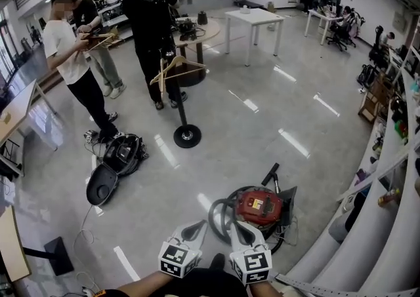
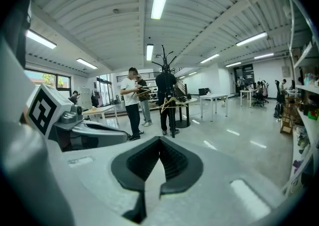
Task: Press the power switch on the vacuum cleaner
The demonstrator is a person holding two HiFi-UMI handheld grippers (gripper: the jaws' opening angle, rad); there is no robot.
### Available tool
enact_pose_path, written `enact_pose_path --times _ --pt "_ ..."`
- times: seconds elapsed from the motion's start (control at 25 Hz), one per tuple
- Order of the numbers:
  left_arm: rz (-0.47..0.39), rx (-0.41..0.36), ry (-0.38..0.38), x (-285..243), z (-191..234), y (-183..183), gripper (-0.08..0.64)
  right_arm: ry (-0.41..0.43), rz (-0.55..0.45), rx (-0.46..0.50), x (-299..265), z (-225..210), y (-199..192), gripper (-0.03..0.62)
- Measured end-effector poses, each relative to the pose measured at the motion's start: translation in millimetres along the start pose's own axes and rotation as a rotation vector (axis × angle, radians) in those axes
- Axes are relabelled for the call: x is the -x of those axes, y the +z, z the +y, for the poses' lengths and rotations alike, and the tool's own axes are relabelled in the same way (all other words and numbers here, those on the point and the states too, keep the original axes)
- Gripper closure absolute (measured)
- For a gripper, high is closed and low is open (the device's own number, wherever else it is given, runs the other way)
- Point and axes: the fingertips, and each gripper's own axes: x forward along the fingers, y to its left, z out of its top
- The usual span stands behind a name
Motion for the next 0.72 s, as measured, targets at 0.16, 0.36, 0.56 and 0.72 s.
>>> enact_pose_path --times 0.16,0.36,0.56,0.72 --pt "-0.026 0.01 0.046 29 20 -1 0.543 0.045 -0.005 0.037 -10 30 6 0.6" --pt "-0.067 0.036 0.096 73 57 1 0.543 0.071 -0.019 0.075 -23 78 19 0.6" --pt "-0.091 0.072 0.115 118 93 -8 0.543 0.082 0.003 0.094 -30 133 18 0.6" --pt "-0.102 0.094 0.097 150 109 -15 0.543 0.069 0.02 0.098 -31 172 12 0.6"
